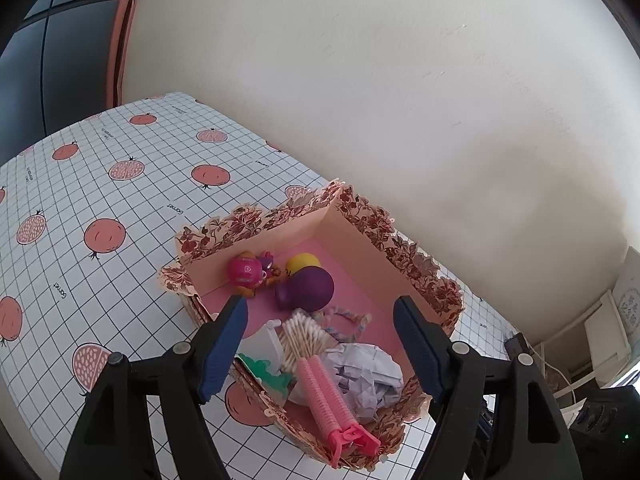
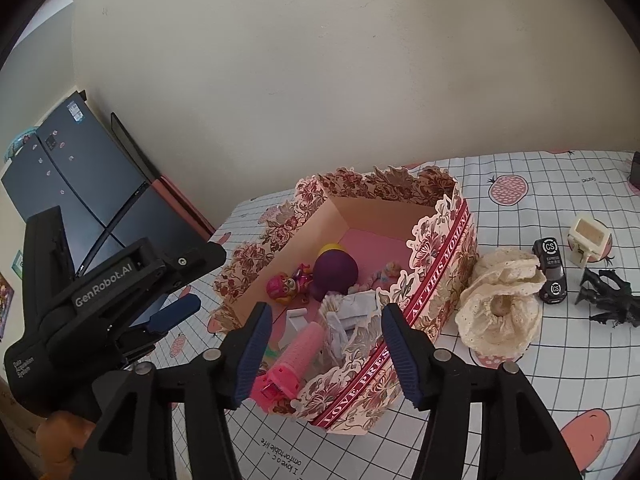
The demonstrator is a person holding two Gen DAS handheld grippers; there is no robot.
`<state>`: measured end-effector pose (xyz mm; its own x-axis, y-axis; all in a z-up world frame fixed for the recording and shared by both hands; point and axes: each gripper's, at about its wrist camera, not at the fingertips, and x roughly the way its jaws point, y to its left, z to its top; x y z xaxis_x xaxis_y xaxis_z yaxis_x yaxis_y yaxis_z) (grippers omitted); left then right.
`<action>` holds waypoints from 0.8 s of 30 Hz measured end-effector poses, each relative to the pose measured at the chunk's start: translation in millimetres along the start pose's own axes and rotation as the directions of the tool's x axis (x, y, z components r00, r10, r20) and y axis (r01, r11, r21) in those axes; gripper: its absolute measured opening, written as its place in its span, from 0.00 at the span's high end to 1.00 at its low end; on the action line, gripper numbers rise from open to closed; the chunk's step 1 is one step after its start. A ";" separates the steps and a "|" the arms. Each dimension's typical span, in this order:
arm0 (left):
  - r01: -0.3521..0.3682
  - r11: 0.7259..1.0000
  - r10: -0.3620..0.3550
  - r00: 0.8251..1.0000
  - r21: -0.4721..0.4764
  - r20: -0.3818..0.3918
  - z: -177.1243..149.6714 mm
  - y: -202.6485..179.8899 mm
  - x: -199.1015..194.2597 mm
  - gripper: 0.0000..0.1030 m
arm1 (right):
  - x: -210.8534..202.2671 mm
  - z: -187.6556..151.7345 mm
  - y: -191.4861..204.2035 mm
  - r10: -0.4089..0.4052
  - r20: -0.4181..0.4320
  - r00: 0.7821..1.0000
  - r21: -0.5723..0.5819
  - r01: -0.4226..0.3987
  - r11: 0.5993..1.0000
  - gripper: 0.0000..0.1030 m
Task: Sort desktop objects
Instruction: 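Open the right tool to drop the roller while the left tool releases the figure, then withdraw both tools from the box toward the lace cloth and black robot figure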
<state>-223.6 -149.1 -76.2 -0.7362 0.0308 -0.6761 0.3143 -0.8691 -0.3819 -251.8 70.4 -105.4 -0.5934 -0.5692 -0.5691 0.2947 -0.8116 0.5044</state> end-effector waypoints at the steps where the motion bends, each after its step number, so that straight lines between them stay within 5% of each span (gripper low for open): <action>1: -0.001 1.000 0.001 1.000 0.000 -0.001 0.0 0.2 0.2 0.26 | 0.0 0.1 -0.8 -0.001 -0.001 1.000 0.003 0.001 1.000 0.40; 9: -0.012 1.000 0.012 1.000 0.006 -0.011 -1.0 -1.1 3.8 0.25 | 3.7 0.6 -6.4 -0.019 -0.011 1.000 0.019 0.019 1.000 0.31; 12: -0.026 1.000 0.026 1.000 0.006 -0.012 -0.7 -1.3 4.4 0.11 | 4.3 0.6 -9.0 -0.031 -0.017 0.999 0.031 0.031 0.999 0.25; 24: -0.045 0.999 0.045 0.999 -0.001 -0.015 0.8 -4.4 3.8 0.03 | -1.3 2.7 -20.7 -0.055 -0.006 0.998 0.073 0.056 0.996 0.01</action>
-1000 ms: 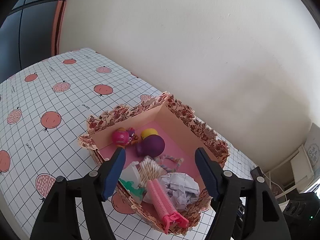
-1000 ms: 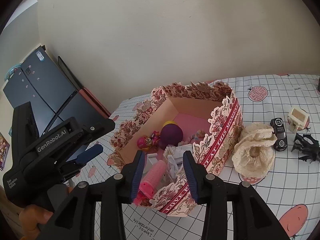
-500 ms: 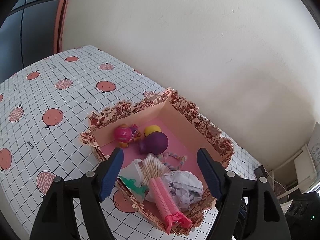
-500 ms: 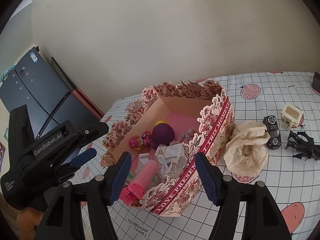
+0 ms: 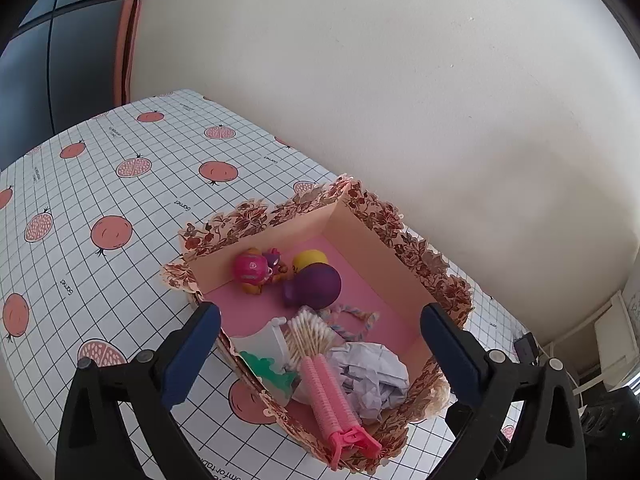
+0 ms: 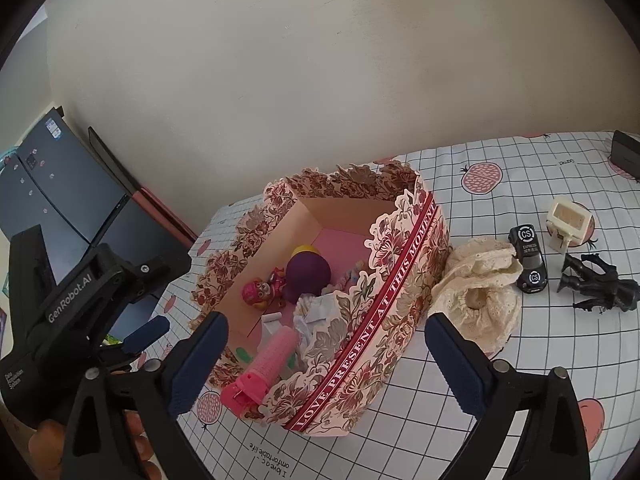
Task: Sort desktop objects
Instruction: 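Withdraw both tools from the box toward the lace cloth and black robot figure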
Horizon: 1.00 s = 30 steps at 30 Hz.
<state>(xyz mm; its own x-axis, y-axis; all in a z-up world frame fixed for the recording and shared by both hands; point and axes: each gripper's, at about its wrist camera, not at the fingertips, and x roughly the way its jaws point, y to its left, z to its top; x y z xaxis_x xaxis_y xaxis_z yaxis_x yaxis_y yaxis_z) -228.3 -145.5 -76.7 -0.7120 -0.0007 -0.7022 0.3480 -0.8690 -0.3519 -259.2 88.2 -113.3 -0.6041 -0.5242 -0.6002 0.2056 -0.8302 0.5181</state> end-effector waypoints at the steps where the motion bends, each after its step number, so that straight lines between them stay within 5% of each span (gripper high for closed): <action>1: -0.001 1.000 0.001 1.000 -0.001 0.000 0.0 -0.5 -0.1 0.02 | -0.9 0.5 -1.2 -0.006 0.003 1.000 0.003 0.006 1.000 0.00; 9: -0.063 0.998 0.063 0.998 0.005 -0.003 -1.0 -8.2 0.5 0.00 | -7.2 6.7 -16.8 -0.159 0.020 0.987 -0.045 0.160 0.986 0.00; 15: -0.071 0.997 0.070 0.997 0.021 0.017 -5.2 -26.8 1.8 0.00 | -31.0 17.6 -37.2 -0.282 0.139 0.949 -0.026 0.288 0.957 0.00; 19: -0.067 0.995 0.062 0.996 0.079 0.060 -9.0 -49.1 -1.4 0.00 | -57.1 26.8 -62.2 -0.287 0.245 0.926 0.063 0.280 0.958 0.00; 30: 0.124 0.977 -0.130 0.991 0.173 0.027 -31.4 -118.1 3.9 0.00 | -104.0 38.3 -115.3 -0.388 0.273 0.880 0.089 0.379 0.921 0.00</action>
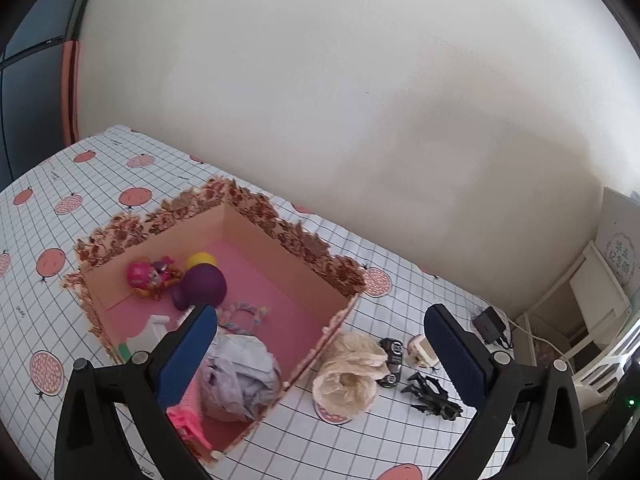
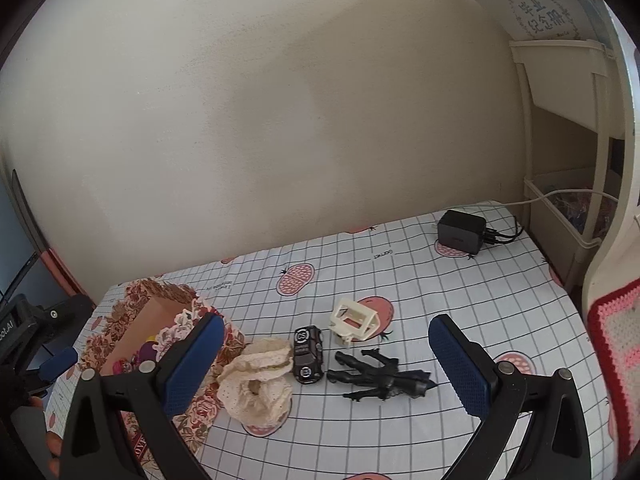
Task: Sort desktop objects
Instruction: 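Withdraw both tools from the box toward the lace cloth and black robot figure, then grasp the cream lace cloth with the left tool while the right tool reaches the black robot figure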
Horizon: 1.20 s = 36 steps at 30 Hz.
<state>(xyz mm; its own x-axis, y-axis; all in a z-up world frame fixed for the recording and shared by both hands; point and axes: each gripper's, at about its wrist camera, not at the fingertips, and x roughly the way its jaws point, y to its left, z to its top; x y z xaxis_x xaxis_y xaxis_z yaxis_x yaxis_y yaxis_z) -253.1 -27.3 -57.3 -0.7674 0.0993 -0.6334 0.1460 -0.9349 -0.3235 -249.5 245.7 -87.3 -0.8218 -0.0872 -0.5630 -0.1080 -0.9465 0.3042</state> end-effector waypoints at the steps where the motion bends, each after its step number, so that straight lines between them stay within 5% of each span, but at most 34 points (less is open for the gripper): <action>1: 0.018 1.000 -0.018 1.000 0.001 -0.001 -2.0 -5.7 1.2 0.00 | -3.0 1.1 -6.2 0.001 0.005 1.000 0.010 -0.001 1.000 0.00; 7: 0.077 0.992 -0.076 0.997 0.104 -0.015 -18.9 -45.8 8.5 0.00 | -11.2 9.2 -40.2 0.010 0.026 1.000 0.086 -0.013 0.996 0.00; 13: 0.132 0.983 -0.117 0.986 0.127 -0.120 -39.9 -65.8 39.1 0.00 | -2.6 4.8 -60.6 -0.053 -0.011 0.999 0.068 0.054 0.996 0.00; 23: 0.119 0.981 -0.082 0.971 0.156 -0.225 -79.4 -69.8 83.8 0.00 | 21.5 -16.2 -76.2 -0.065 -0.093 0.994 0.095 0.074 0.993 0.00; 28: 0.051 0.977 0.008 0.961 0.205 -0.276 -97.5 -61.9 108.4 0.00 | 38.2 -30.3 -75.4 -0.077 -0.144 0.987 0.098 0.091 0.991 0.00; 36: 0.009 0.970 0.063 0.955 0.241 -0.291 -111.1 -57.0 122.0 0.00 | 59.4 -45.6 -80.1 -0.078 -0.209 0.975 0.130 0.107 0.986 0.11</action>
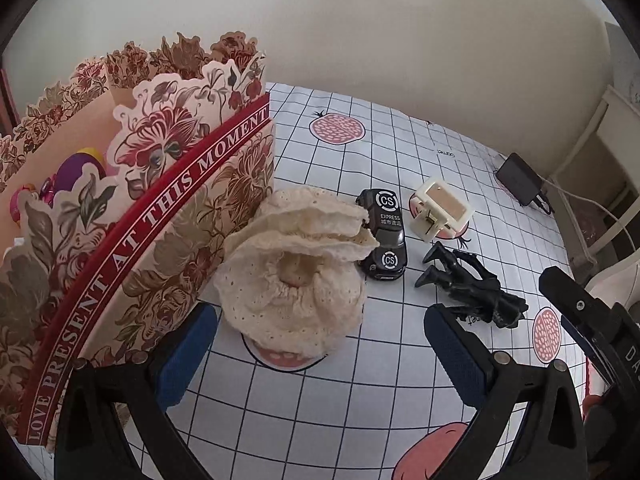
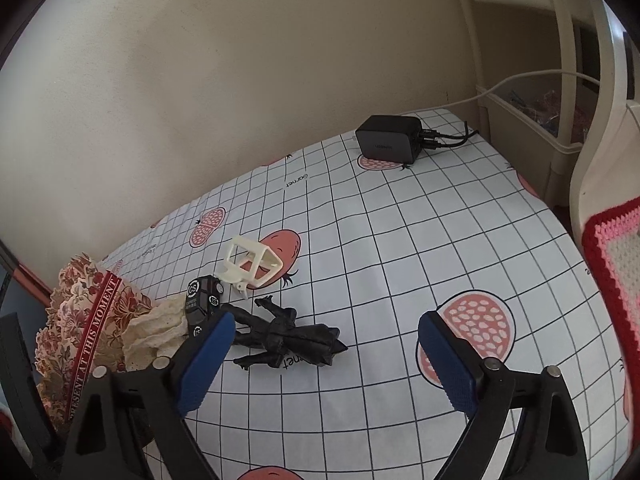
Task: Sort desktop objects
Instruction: 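Grasp the cream lace cloth with the left tool while the right tool reaches the black robot figure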
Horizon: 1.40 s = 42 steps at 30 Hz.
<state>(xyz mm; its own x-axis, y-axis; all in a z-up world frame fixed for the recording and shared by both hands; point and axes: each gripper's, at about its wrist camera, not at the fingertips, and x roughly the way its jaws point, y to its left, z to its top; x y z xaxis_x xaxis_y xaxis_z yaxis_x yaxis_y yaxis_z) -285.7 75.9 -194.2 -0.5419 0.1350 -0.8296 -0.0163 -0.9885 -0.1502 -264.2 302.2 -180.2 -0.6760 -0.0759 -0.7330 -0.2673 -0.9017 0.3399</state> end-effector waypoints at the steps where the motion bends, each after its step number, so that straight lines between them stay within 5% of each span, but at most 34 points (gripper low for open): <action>1: 0.000 1.000 0.000 1.000 0.004 0.000 -0.5 -0.7 0.5 0.00 | 2.7 -1.2 0.1 0.001 -0.009 1.000 0.006 -0.001 1.000 0.15; 11: 0.004 1.000 -0.004 1.000 0.004 -0.011 -5.5 5.3 7.1 0.05 | 21.6 -10.6 -1.3 0.004 -0.071 0.997 0.045 0.000 0.999 0.46; 23: 0.003 1.000 -0.004 0.999 -0.017 -0.045 -7.4 18.7 12.0 0.25 | 24.3 -10.9 -8.0 0.092 -0.093 0.991 0.153 -0.077 0.985 0.60; 42: 0.013 1.000 -0.013 0.999 -0.013 -0.042 -3.7 24.1 11.3 0.80 | 9.8 -5.3 -7.5 0.169 -0.066 0.983 0.227 -0.150 0.962 0.74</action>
<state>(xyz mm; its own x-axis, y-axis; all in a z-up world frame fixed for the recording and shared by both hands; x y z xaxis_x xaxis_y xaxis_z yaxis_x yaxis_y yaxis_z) -289.1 53.8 -209.2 -0.5062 0.1507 -0.8491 -0.0123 -0.9858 -0.1676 -265.2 305.9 -193.0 -0.6645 -0.2553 -0.7023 -0.3118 -0.7594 0.5710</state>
